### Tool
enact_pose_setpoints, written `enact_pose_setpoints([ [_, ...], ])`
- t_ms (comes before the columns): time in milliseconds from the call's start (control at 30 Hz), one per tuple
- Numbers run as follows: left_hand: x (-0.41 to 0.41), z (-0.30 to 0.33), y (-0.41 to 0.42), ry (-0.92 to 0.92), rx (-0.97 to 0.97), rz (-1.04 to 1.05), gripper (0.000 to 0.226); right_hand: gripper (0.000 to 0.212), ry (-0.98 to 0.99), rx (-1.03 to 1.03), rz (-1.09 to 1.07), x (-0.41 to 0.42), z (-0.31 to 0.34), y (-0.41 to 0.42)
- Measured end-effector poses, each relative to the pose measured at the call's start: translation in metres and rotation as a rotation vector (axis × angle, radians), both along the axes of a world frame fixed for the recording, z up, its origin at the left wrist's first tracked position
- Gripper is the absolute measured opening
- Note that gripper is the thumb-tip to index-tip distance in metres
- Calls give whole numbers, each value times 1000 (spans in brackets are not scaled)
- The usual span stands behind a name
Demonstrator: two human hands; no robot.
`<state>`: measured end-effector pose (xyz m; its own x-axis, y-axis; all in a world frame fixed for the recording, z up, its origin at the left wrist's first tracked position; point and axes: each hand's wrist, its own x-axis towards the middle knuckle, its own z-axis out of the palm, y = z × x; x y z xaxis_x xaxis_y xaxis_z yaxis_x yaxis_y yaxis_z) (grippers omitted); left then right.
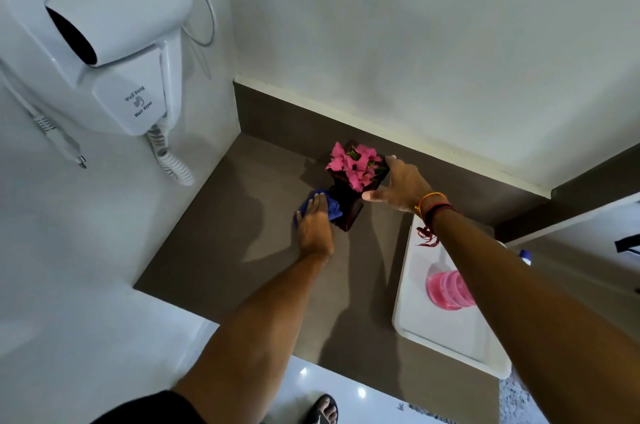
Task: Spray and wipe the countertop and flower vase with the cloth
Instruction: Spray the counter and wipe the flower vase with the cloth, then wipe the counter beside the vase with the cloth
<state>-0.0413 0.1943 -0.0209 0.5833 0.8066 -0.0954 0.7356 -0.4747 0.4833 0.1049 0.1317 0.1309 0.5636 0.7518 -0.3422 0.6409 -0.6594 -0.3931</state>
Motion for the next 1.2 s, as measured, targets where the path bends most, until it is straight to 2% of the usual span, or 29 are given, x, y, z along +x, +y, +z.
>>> enact_pose_setpoints([
  [67,-3,-7,5,89,20,-52,60,79,-12,2,8,3,-1,-1],
  [167,-16,-14,14,304,104,-267,56,82,-29,-5,10,3,-1,-5],
  [233,-23,-12,15,375,136,-343,56,84,-28,-6,8,1,1,-6],
  [300,-24,-6,8,332,97,-274,50,83,-21,-1,6,-2,5,-6],
  [400,-16,13,-10,129,-36,18,41,82,-15,0,5,-3,8,-5],
  [500,6,19,-39,23,-137,68,48,80,-10,-6,11,-2,7,-4],
  [667,25,-10,-72,192,-49,-14,51,78,-33,-13,33,6,2,-2],
  [800,25,-26,-78,351,115,-255,50,78,-29,6,40,15,-3,-4],
  [900,23,-18,-63,398,129,-384,40,82,-46,-29,63,19,-4,0],
  [1000,10,-3,-35,402,137,-553,25,95,-80,-117,101,21,-2,4],
  [1067,-2,7,-19,399,94,-648,23,109,-72,-137,113,21,0,4],
  [1133,-16,14,-13,371,65,-666,23,119,18,-65,63,17,2,-4],
  [1200,-27,23,-20,243,69,-615,33,118,146,105,-118,5,2,-30],
])
